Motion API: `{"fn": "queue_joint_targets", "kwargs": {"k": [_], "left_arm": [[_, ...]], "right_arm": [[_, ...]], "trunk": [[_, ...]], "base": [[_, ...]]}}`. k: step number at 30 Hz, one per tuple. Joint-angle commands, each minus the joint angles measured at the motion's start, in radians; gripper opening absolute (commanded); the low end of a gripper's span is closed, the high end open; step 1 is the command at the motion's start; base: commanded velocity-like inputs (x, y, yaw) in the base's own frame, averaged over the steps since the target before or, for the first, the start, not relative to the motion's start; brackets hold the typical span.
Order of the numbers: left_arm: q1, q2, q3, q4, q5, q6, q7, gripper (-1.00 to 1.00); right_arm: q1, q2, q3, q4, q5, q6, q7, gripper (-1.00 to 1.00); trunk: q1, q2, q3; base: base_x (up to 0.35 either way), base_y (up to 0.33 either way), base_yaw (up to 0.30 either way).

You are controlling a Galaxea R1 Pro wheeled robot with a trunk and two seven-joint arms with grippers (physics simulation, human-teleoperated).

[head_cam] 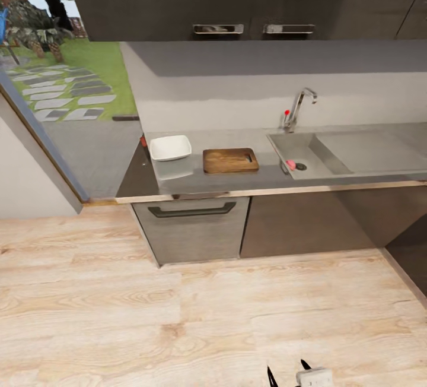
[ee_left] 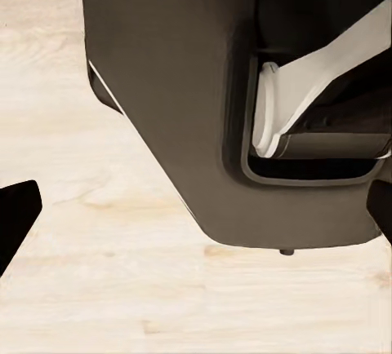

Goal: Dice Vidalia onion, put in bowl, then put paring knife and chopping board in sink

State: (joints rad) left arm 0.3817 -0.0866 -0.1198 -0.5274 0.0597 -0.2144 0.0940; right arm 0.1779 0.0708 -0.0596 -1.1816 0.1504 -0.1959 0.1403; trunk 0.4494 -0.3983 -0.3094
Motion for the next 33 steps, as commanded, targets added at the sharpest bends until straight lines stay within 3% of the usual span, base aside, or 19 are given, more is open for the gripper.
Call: {"fn": "queue_joint_targets", "kwargs": {"k": [1,6,10,16,33], "left_arm": [[0.0,0.004,-0.008,-0.001,0.006,-0.033,0.009,1.0],[0.0,0.01,-0.008,-0.001,0.006,-0.105,0.009,1.0],[0.0,0.019,-0.008,0.001,0.006,-0.122,0.009,1.0],[0.0,0.025,-0.008,0.003,0.007,-0.127,0.009,1.0],[0.0,0.025,-0.008,0.002,0.008,-0.127,0.009,1.0]], "right_arm": [[0.001,-0.005,-0.006,0.06,0.009,-0.031,0.005,1.0],[0.003,-0.016,-0.012,0.192,0.007,-0.143,-0.006,1.0],[0.003,-0.019,-0.021,0.239,0.004,-0.198,-0.03,1.0],[0.003,-0.019,-0.036,0.29,0.003,-0.221,-0.049,1.0],[0.003,-0.017,-0.036,0.317,0.003,-0.223,-0.051,1.0]], "trunk": [[0.001,-0.002,-0.001],[0.001,-0.002,-0.001],[0.001,-0.002,0.003],[0.001,-0.002,0.012],[0.001,-0.002,0.039]], "base": [[0.013,-0.059,0.0],[0.061,-0.088,0.0],[0.09,-0.107,0.0],[0.107,-0.203,0.0],[0.085,-0.296,0.0]]}}
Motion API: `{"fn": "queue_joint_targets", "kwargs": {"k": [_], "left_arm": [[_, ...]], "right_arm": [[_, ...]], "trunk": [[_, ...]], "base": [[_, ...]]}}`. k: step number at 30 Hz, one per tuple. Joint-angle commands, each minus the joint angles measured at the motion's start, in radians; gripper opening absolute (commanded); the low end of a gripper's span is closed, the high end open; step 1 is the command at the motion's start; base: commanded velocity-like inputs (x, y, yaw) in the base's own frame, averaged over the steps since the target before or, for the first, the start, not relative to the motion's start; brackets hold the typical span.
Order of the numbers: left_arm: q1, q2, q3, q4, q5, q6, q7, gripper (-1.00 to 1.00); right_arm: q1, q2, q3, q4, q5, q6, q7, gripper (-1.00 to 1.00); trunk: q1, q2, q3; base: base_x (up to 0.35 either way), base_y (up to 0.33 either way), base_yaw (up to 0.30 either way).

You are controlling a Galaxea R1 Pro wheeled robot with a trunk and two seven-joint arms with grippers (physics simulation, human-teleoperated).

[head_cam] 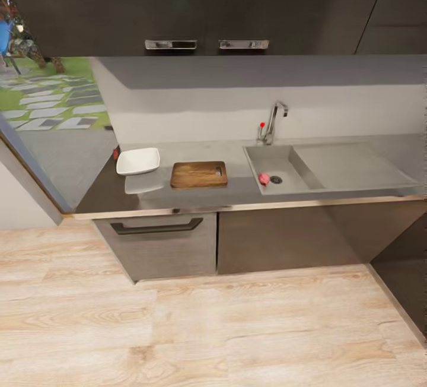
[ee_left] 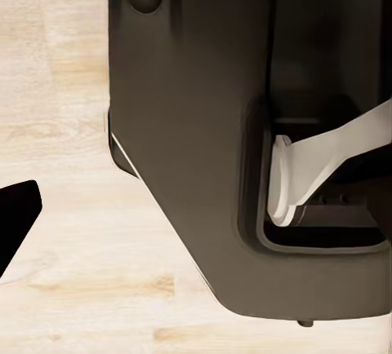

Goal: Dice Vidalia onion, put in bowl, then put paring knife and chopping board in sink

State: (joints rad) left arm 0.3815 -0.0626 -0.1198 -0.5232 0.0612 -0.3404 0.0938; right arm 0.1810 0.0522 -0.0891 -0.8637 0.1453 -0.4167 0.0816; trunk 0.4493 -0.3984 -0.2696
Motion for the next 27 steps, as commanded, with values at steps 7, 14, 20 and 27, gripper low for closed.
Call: {"fn": "queue_joint_targets", "kwargs": {"k": [7,14,20,27], "left_arm": [[0.0,0.001,-0.006,-0.001,0.006,-0.002,0.009,1.0],[0.0,0.001,-0.006,-0.002,0.007,-0.002,0.009,1.0],[0.0,0.001,-0.006,-0.003,0.008,-0.001,0.009,1.0],[0.0,0.001,-0.006,-0.003,0.008,-0.001,0.01,1.0]], "right_arm": [[0.0,0.002,-0.006,0.001,0.008,-0.002,0.007,1.0],[0.0,0.002,-0.006,0.002,0.008,-0.002,0.007,1.0],[0.0,0.002,-0.006,0.003,0.008,-0.002,0.007,1.0],[0.0,0.003,-0.006,0.016,0.008,-0.002,0.007,1.0]], "trunk": [[0.001,-0.002,0.01],[0.001,-0.002,0.021],[0.001,-0.002,0.03],[0.001,-0.002,0.041]], "base": [[0.004,-0.326,0.0],[0.0,-0.329,0.0],[0.0,-0.33,0.0],[0.0,-0.333,0.0]]}}
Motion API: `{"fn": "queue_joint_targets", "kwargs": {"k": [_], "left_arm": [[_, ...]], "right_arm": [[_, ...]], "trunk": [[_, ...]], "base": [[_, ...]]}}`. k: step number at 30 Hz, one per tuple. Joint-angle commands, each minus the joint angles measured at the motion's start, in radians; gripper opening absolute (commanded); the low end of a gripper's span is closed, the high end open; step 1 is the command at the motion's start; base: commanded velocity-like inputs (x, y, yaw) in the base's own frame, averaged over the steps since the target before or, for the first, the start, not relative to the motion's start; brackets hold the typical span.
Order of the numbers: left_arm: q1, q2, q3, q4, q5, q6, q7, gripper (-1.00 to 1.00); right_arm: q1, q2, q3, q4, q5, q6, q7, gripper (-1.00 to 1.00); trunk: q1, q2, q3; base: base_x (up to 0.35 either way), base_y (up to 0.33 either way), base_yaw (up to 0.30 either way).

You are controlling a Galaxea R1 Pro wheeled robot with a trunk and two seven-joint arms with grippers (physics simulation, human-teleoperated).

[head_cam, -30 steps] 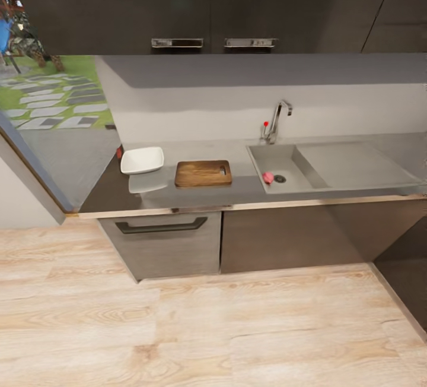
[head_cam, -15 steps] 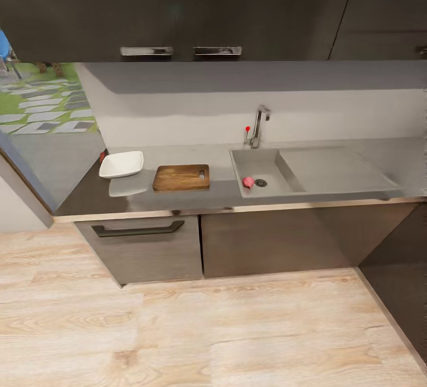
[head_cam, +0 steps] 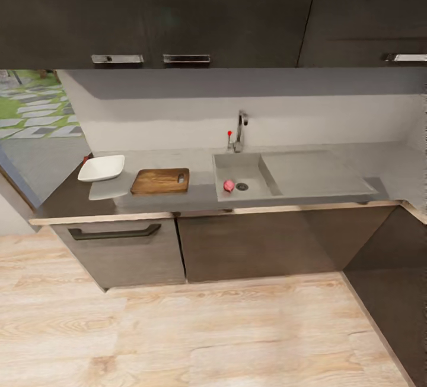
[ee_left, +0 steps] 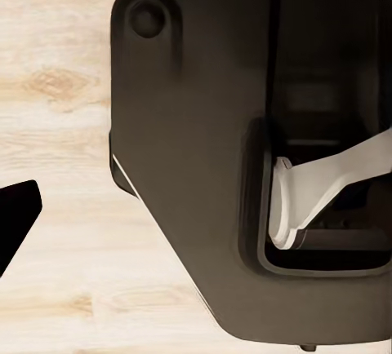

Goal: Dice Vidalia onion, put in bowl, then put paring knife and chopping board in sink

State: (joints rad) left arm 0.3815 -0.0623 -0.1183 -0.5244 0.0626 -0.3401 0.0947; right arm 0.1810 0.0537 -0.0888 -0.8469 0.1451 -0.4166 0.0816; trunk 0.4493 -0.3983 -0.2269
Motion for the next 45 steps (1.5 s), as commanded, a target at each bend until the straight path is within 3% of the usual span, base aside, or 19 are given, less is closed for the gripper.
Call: {"fn": "queue_joint_targets", "kwargs": {"k": [1,19,36,45], "left_arm": [[0.0,0.001,-0.007,-0.002,0.006,-0.001,0.009,1.0],[0.0,0.001,-0.007,-0.001,0.006,-0.001,0.009,1.0],[0.0,0.001,-0.007,-0.002,0.006,-0.002,0.009,1.0],[0.0,0.003,-0.007,0.001,0.006,-0.002,0.008,1.0]], "right_arm": [[0.0,0.002,-0.006,0.0,0.009,-0.002,0.007,1.0],[0.0,0.002,-0.006,0.002,0.008,-0.002,0.007,1.0],[0.0,0.002,-0.006,0.002,0.009,-0.002,0.007,1.0],[0.0,0.0,-0.006,0.002,0.01,-0.002,0.007,1.0]], "trunk": [[0.001,-0.002,0.0],[0.001,-0.002,0.028],[0.001,-0.002,0.038],[0.001,-0.002,0.038]], "base": [[0.0,-0.335,0.0],[0.0,-0.334,0.0],[0.0,-0.242,0.079],[0.0,-0.05,0.004]]}}
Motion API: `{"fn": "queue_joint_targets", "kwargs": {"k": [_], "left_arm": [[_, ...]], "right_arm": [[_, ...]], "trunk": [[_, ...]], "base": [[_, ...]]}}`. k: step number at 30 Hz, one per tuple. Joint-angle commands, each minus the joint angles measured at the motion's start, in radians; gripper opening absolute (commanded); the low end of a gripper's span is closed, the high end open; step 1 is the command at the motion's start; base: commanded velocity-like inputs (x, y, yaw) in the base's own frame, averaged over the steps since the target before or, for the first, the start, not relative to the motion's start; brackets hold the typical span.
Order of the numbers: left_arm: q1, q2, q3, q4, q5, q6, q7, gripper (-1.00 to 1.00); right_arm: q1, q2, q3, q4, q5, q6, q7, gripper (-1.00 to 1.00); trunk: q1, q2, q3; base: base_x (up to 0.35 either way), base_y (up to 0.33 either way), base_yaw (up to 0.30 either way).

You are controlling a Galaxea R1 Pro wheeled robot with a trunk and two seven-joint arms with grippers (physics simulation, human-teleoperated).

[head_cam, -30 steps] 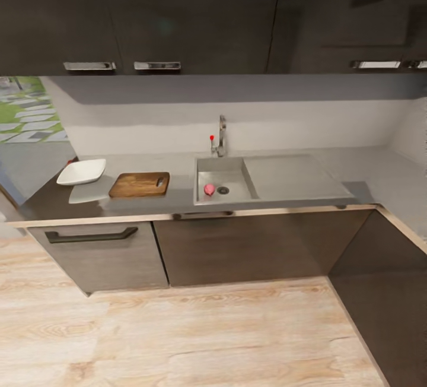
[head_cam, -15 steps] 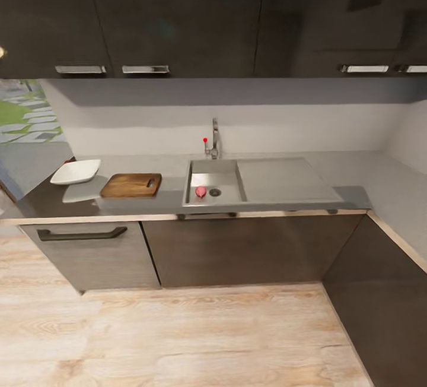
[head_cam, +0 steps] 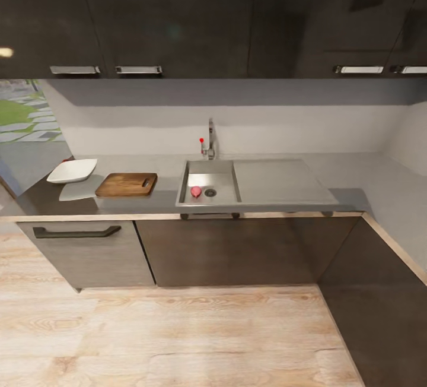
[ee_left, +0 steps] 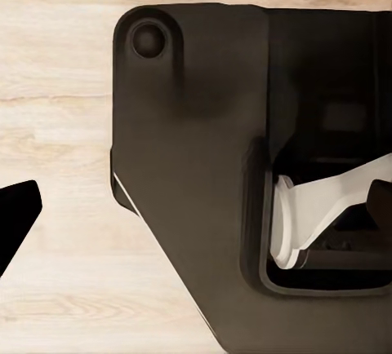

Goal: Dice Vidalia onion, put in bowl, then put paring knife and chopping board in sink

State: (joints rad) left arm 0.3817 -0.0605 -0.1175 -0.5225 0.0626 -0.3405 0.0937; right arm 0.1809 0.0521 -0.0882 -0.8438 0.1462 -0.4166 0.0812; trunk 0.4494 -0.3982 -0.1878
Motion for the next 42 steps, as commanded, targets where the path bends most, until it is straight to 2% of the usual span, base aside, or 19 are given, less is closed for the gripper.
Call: {"fn": "queue_joint_targets", "kwargs": {"k": [1,5,8,9,10,11,13,16,17,19,24,25,28,31,35,36,38,40,42], "left_arm": [[0.0,0.001,-0.008,0.0,0.006,-0.002,0.009,1.0],[-0.01,0.001,-0.007,-0.012,0.004,0.005,0.021,1.0],[-0.042,0.003,-0.007,-0.039,0.004,0.015,0.052,1.0],[-0.082,0.003,-0.007,-0.065,0.002,0.074,0.088,1.0],[-0.103,0.004,-0.008,-0.085,0.002,0.121,0.096,1.0],[-0.132,0.003,-0.008,-0.126,0.001,0.209,0.103,1.0],[-0.154,0.003,-0.008,-0.186,0.001,0.3,0.107,1.0],[-0.174,0.001,-0.009,-0.372,-0.001,0.483,0.11,1.0],[-0.175,0.0,-0.01,-0.4,-0.001,0.507,0.11,1.0],[-0.178,-0.002,-0.011,-0.518,-0.001,0.608,0.11,1.0],[-0.193,-0.005,-0.014,-0.719,-0.001,0.803,0.109,1.0],[-0.206,-0.006,-0.019,-0.767,-0.001,0.853,0.108,1.0],[-0.241,-0.011,-0.051,-0.847,-0.001,0.94,0.107,1.0],[-0.307,-0.018,-0.106,-0.906,-0.001,1.033,0.109,1.0],[-0.407,-0.03,-0.131,-0.925,0.0,1.129,0.11,1.0],[-0.498,-0.048,-0.141,-0.929,0.0,1.219,0.11,1.0],[-0.554,-0.058,-0.145,-0.929,0.001,1.261,0.109,1.0],[-0.654,-0.071,-0.15,-0.92,0.003,1.309,0.11,1.0],[-0.725,-0.076,-0.151,-0.902,0.005,1.326,0.11,1.0]], "right_arm": [[0.0,0.002,-0.007,-0.001,0.009,-0.002,0.008,1.0],[0.0,0.002,-0.007,-0.001,0.009,-0.002,0.008,1.0],[0.0,0.002,-0.007,-0.001,0.009,-0.002,0.007,1.0],[0.0,0.002,-0.007,-0.001,0.009,-0.002,0.007,1.0],[0.0,0.002,-0.007,-0.001,0.009,-0.002,0.007,1.0],[0.0,0.002,-0.007,-0.001,0.009,-0.002,0.006,1.0],[0.0,0.002,-0.007,-0.001,0.009,-0.002,0.006,1.0],[0.0,0.002,-0.007,-0.001,0.009,-0.002,0.006,1.0],[0.0,0.002,-0.007,-0.001,0.009,-0.002,0.006,1.0],[0.0,0.002,-0.007,-0.001,0.009,-0.002,0.006,1.0],[0.0,0.002,-0.007,-0.001,0.008,-0.002,0.006,1.0],[0.0,0.002,-0.007,-0.001,0.009,-0.002,0.006,1.0],[0.0,0.002,-0.007,-0.001,0.008,-0.002,0.006,1.0],[0.0,0.002,-0.007,-0.001,0.008,-0.002,0.006,1.0],[0.0,0.002,-0.007,-0.002,0.007,-0.002,0.006,1.0],[0.0,0.002,-0.007,-0.002,0.007,-0.002,0.006,1.0],[0.0,0.002,-0.007,-0.002,0.007,-0.002,0.006,1.0],[0.0,0.002,-0.007,-0.001,0.007,-0.002,0.006,1.0],[0.0,0.002,-0.007,-0.001,0.008,-0.002,0.006,1.0]], "trunk": [[0.001,-0.002,-0.002],[0.001,-0.002,-0.002],[0.001,-0.002,-0.002],[0.001,-0.002,-0.002],[0.001,-0.002,-0.002],[0.001,-0.002,-0.002],[0.001,-0.002,-0.002],[0.001,-0.002,-0.002],[0.001,-0.002,-0.002],[0.001,-0.002,-0.002],[0.001,-0.002,-0.002],[0.001,-0.002,-0.002],[0.001,-0.002,-0.002],[0.001,-0.002,-0.002],[0.001,-0.002,-0.002],[0.001,-0.002,-0.002],[0.001,-0.002,-0.002],[0.001,-0.002,-0.002],[0.001,-0.002,-0.002]], "base": [[0.0,-0.003,0.0],[0.0,0.0,0.0],[0.0,0.0,0.0],[0.0,0.0,0.0],[0.0,0.0,0.0],[0.0,0.0,0.0],[0.0,0.0,0.0],[0.0,0.0,0.0],[0.0,0.0,0.0],[0.0,0.0,0.0],[0.0,0.0,0.0],[0.0,0.0,0.0],[0.0,0.0,0.0],[0.0,0.0,0.0],[0.0,0.0,0.0],[0.0,0.0,0.0],[0.0,0.0,0.0],[0.0,0.0,0.0],[0.0,0.0,0.0]]}}
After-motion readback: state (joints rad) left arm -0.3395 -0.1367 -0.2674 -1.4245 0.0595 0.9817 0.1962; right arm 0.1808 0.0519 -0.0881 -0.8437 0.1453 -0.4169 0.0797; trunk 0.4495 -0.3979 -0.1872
